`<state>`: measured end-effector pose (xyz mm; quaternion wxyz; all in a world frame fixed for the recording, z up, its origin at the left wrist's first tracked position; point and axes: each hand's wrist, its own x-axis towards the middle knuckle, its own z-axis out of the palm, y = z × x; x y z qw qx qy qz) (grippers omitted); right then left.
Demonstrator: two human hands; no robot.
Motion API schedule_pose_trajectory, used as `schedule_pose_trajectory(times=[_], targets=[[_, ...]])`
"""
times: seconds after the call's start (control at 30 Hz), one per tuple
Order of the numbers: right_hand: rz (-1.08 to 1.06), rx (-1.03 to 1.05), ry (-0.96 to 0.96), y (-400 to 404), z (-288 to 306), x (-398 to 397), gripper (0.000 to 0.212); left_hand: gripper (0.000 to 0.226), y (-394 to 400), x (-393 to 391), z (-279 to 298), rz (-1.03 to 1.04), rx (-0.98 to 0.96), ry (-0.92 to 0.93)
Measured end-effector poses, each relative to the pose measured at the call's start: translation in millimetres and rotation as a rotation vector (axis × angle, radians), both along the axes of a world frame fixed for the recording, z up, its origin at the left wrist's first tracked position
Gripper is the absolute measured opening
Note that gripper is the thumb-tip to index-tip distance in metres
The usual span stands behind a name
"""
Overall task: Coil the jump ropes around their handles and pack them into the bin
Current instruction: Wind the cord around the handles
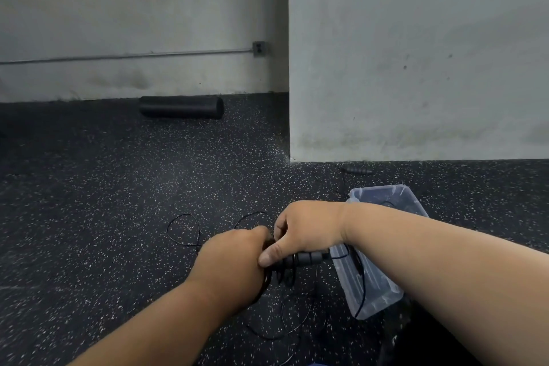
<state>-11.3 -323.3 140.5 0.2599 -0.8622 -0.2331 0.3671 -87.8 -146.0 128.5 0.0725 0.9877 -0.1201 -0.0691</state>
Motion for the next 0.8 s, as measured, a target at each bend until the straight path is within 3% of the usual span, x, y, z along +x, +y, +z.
schedule_pose_trajectory(times=[0.17, 0.4, 0.6, 0.8], targets=[[0.025, -0.006, 0.009, -2, -1, 1, 0.068, 0.031, 0, -1, 1, 0.100, -0.104, 0.115], [0.076, 0.006, 0.159, 0, -8, -4, 0.063, 0.026, 4, 1, -1, 0.228, -0.518, 0.653], [0.144, -0.099, 0.115, 8, -4, -6, 0.079, 0.038, 9, 5, 0, 0.188, -0.375, 0.544], [0.162, -0.116, 0.114, 6, -2, -5, 0.062, 0.044, 14, 0, 0, 0.174, -0.615, 0.707]])
